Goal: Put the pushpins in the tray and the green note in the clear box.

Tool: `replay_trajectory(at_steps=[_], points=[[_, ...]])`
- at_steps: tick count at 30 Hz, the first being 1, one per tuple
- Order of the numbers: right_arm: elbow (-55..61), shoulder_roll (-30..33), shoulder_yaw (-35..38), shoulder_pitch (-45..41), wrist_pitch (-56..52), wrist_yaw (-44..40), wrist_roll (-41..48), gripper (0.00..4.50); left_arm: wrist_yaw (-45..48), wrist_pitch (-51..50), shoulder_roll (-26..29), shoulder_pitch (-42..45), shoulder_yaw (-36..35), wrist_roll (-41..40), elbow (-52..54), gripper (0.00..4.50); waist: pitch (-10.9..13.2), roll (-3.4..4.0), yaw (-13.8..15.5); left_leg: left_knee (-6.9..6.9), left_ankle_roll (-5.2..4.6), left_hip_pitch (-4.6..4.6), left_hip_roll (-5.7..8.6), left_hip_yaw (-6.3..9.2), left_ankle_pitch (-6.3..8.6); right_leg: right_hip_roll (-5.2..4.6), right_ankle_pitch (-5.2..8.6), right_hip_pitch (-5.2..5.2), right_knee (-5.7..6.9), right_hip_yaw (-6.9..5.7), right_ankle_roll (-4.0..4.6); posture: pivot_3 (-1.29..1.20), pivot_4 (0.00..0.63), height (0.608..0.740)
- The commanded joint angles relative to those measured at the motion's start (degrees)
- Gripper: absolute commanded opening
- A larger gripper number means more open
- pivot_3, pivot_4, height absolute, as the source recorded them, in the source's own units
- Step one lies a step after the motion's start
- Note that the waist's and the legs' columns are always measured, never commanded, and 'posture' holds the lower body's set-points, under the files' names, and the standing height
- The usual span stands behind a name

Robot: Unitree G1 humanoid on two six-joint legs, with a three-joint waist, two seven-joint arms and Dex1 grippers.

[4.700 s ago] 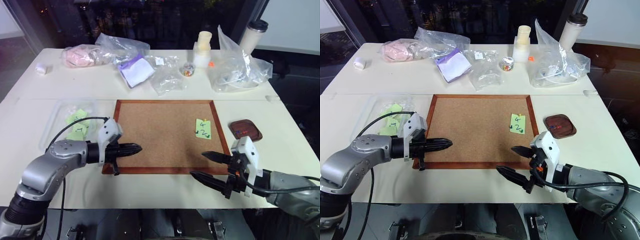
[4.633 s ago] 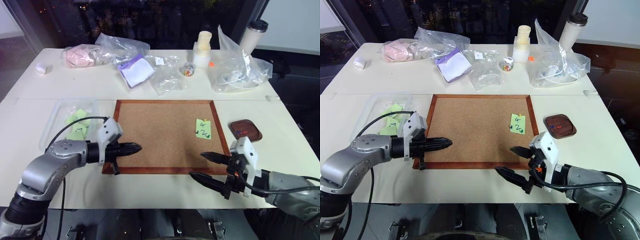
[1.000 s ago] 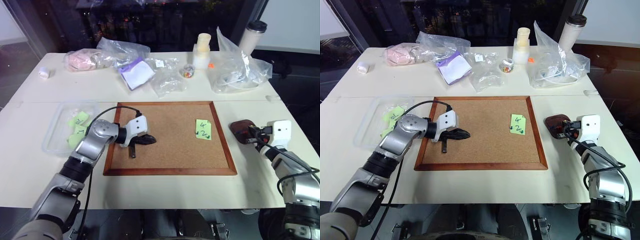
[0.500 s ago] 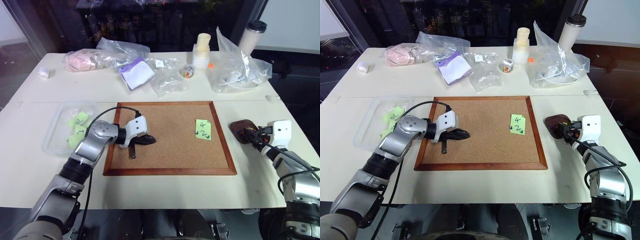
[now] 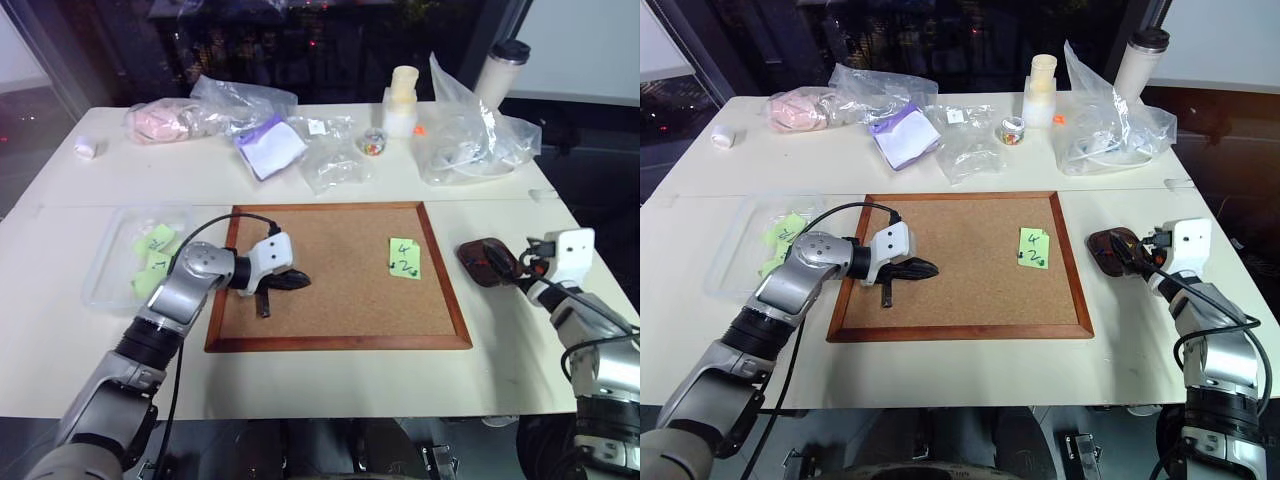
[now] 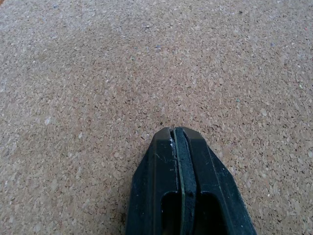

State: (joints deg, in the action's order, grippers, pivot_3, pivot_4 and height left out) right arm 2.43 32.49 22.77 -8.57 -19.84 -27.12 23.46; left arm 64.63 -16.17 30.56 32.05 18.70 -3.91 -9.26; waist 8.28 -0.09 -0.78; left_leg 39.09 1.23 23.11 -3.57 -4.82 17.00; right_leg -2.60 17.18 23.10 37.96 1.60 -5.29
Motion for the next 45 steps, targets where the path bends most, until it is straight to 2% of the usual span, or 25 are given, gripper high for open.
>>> replay_trajectory(at_steps=[1,5,9,12,19,22,27,29,36,45], points=[[12.28,0.4,-3.26,2.48,-5.77,-3.35,5.31,4.4,0.86,-1.87,0.89,-1.88,2.26,1.86,-1.79,0.0,-0.02,-0.04,0.05,0.0,0.0,0.0,-0.01,0.05,0.0,0.02,0.0,0.0,0.0,-0.01,0.0,0.0,0.15,0.734],[16.35,-0.01,-7.07,4.8,-9.96,-4.12,6.37,4.4,0.88,-1.99,1.01,-1.72,2.16,1.8,-1.76,0.0,-0.03,-0.06,0.07,0.0,0.0,0.01,-0.01,0.07,0.0,0.01,0.0,0.0,-0.01,-0.01,0.0,0.0,0.15,0.734],[16.05,-4.04,-14.56,6.28,-7.81,-2.4,2.07,4.4,0.69,-2.28,0.98,-1.83,2.1,1.72,-1.56,0.0,-0.03,-0.06,-0.05,-0.02,-0.01,0.0,-0.02,0.07,0.01,0.04,0.01,0.02,0.0,-0.01,0.02,0.0,0.15,0.734],[15.13,-4.07,-17.0,7.39,-5.69,-3.18,-0.94,4.4,0.62,-2.57,1.06,-2.13,2.12,1.66,-1.23,0.0,-0.03,-0.06,0.03,-0.02,-0.01,0.0,-0.02,0.07,0.01,0.06,0.01,0.03,0.0,-0.01,0.02,0.0,0.15,0.734],[11.44,-4.95,-17.38,7.18,-3.3,-4.5,-1.77,4.4,0.36,-2.85,1.13,-2.81,2.48,1.87,-0.44,0.0,-0.03,-0.08,-0.03,-0.03,-0.02,0.02,-0.02,0.06,0.01,0.06,0.01,0.04,-0.03,-0.02,0.02,0.0,0.15,0.734],[10.69,-4.91,-17.53,6.98,-2.8,-4.83,-2.22,3.53,0.24,-2.92,1.16,-2.86,2.46,1.84,-0.32,0.0,-0.03,-0.08,0.0,-0.03,-0.02,0.03,-0.02,0.05,0.01,0.05,0.01,0.04,-0.04,-0.01,0.02,0.0,0.15,0.734],[10.05,-5.09,-17.58,6.88,-2.23,-5.28,-2.56,1.18,0.03,-3.09,1.2,-3.14,2.56,1.87,0.09,0.0,-0.03,-0.08,-0.01,-0.03,-0.02,0.02,-0.02,0.03,0.01,0.05,0.01,0.04,-0.03,-0.02,0.02,0.0,0.15,0.734],[9.81,-5.25,-17.79,6.7,-2.1,-5.23,-2.93,0.09,0.04,-3.19,1.2,-3.21,2.59,1.77,0.12,0.0,-0.04,-0.1,-0.02,-0.03,-0.02,0.02,-0.02,0.03,0.01,0.05,0.01,0.03,-0.04,-0.01,0.02,0.0,0.15,0.734],[10.24,-5.62,-16.52,6.8,-1.24,-4.39,-3.52,0.04,0.29,-3.4,1.42,-3.4,2.92,1.83,0.36,0.0,-0.04,-0.1,-0.05,-0.04,-0.02,0.02,-0.02,0.02,0.01,0.06,0.01,0.04,-0.04,-0.01,0.02,0.0,0.15,0.734],[15.73,-7.13,-9.5,5.26,-1.81,-0.85,1.26,0.04,1.38,-2.94,3.12,-4.04,4.66,3.17,0.32,0.0,-0.04,-0.1,-0.05,-0.04,-0.02,0.03,-0.02,0.05,0.01,0.05,0.01,0.07,-0.03,0.0,0.02,0.0,0.15,0.734]])
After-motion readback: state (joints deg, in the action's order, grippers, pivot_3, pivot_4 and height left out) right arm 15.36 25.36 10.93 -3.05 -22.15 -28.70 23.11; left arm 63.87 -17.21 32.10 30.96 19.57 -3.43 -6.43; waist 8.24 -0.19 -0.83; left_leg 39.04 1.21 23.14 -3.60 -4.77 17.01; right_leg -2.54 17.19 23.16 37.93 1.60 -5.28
